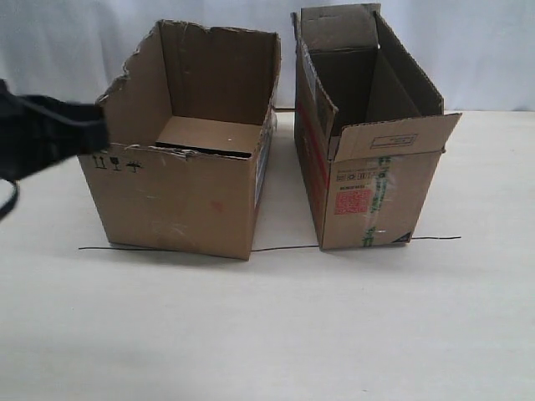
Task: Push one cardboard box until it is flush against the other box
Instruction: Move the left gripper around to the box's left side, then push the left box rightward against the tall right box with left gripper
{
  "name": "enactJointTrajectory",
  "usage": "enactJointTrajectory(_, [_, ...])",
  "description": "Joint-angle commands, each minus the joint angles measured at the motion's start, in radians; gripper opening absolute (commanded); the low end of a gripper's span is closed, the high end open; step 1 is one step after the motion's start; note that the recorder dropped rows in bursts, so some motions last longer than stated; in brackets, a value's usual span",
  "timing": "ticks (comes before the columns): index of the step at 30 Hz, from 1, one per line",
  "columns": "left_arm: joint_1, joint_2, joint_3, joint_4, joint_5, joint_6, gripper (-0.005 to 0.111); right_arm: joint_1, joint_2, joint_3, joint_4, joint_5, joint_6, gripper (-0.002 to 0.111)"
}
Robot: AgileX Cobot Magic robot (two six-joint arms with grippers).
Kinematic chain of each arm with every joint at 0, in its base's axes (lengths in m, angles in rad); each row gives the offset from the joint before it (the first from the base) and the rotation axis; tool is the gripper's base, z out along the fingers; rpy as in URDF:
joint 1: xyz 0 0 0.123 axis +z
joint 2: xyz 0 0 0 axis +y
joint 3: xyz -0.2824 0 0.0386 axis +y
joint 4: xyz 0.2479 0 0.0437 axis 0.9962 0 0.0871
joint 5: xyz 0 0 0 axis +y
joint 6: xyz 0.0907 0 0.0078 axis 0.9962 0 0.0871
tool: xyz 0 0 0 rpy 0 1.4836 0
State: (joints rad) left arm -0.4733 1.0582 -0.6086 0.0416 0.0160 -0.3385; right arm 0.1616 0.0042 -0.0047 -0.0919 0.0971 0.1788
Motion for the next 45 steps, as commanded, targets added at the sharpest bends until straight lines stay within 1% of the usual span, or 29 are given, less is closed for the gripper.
enactJointTrajectory(1, [0.211, -0.119, -0.004, 0.077, 0.071, 0.000, 0.000, 0.003, -0.004, 0.005, -0.005, 0.005, 0.000, 0.005])
enactJointTrajectory(2, [0.317, -0.097, -0.004, 0.077, 0.103, 0.006, 0.000, 0.003, -0.004, 0.005, -0.005, 0.005, 0.000, 0.005])
enactJointTrajectory(3, [0.357, -0.081, -0.004, 0.077, 0.103, 0.019, 0.000, 0.003, -0.004, 0.005, -0.005, 0.005, 0.000, 0.005])
enactJointTrajectory(4, [0.438, -0.032, -0.004, 0.077, 0.075, 0.039, 0.000, 0.003, -0.004, 0.005, -0.005, 0.005, 0.000, 0.005])
enactJointTrajectory(5, [0.491, 0.019, -0.004, 0.077, 0.041, 0.038, 0.000, 0.003, -0.004, 0.005, -0.005, 0.005, 0.000, 0.005])
enactJointTrajectory(7, [0.541, 0.115, -0.008, 0.077, 0.005, 0.038, 0.000, 0.003, -0.004, 0.005, -0.005, 0.005, 0.000, 0.005])
enactJointTrajectory(10, [0.556, 0.269, -0.062, 0.077, 0.011, 0.046, 0.000, 0.003, -0.004, 0.005, -0.005, 0.005, 0.000, 0.005])
enactJointTrajectory(12, [0.556, 0.362, -0.135, 0.077, 0.057, 0.053, 0.000, 0.003, -0.004, 0.005, -0.005, 0.005, 0.000, 0.005])
enactJointTrajectory(13, [0.556, 0.409, -0.194, 0.077, 0.113, 0.066, 0.000, 0.003, -0.004, 0.005, -0.005, 0.005, 0.000, 0.005])
enactJointTrajectory(16, [0.556, 0.468, -0.294, 0.066, 0.227, 0.171, 0.000, 0.003, -0.004, 0.005, -0.005, 0.005, 0.000, 0.005])
enactJointTrajectory(19, [0.567, 0.526, -0.400, -0.042, 0.357, 0.362, 0.000, 0.003, -0.004, 0.005, -0.005, 0.005, 0.000, 0.005])
enactJointTrajectory(22, [0.612, 0.591, -0.497, -0.326, 0.481, 0.625, 0.000, 0.003, -0.004, 0.005, -0.005, 0.005, 0.000, 0.005])
enactJointTrajectory(24, [0.660, 0.624, -0.532, -0.572, 0.522, 0.828, 0.000, 0.003, -0.004, 0.005, -0.005, 0.005, 0.000, 0.005])
enactJointTrajectory(25, [0.681, 0.632, -0.537, -0.679, 0.532, 0.935, 0.000, 0.003, -0.004, 0.005, -0.005, 0.005, 0.000, 0.005])
enactJointTrajectory(26, [0.711, 0.642, -0.541, -0.839, 0.546, 1.027, 0.000, 0.003, -0.004, 0.005, -0.005, 0.005, 0.000, 0.005])
enactJointTrajectory(29, [0.761, 0.672, -0.541, -1.160, 0.605, 1.288, 0.000, 0.003, -0.004, 0.005, -0.005, 0.005, 0.000, 0.005])
enactJointTrajectory(30, [0.770, 0.683, -0.541, -1.227, 0.630, 1.342, 0.000, 0.003, -0.004, 0.005, -0.005, 0.005, 0.000, 0.005])
enactJointTrajectory(32, [0.781, 0.721, -0.541, -1.337, 0.686, 1.413, 0.000, 0.003, -0.004, 0.005, -0.005, 0.005, 0.000, 0.005])
enactJointTrajectory(35, [0.781, 0.796, -0.542, -1.409, 0.761, 1.439, 0.000, 0.003, -0.004, 0.005, -0.005, 0.005, 0.000, 0.005])
enactJointTrajectory(39, [0.781, 0.873, -0.542, -1.473, 0.850, 1.465, 0.000, 0.003, -0.004, 0.005, -0.005, 0.005, 0.000, 0.005])
enactJointTrajectory(42, [0.781, 0.907, -0.542, -1.487, 0.912, 1.465, 0.000, 0.003, -0.004, 0.005, -0.005, 0.005, 0.000, 0.005])
enactJointTrajectory(45, [0.779, 0.920, -0.542, -1.501, 0.948, 1.468, 0.000, 0.003, -0.004, 0.005, -0.005, 0.005, 0.000, 0.005])
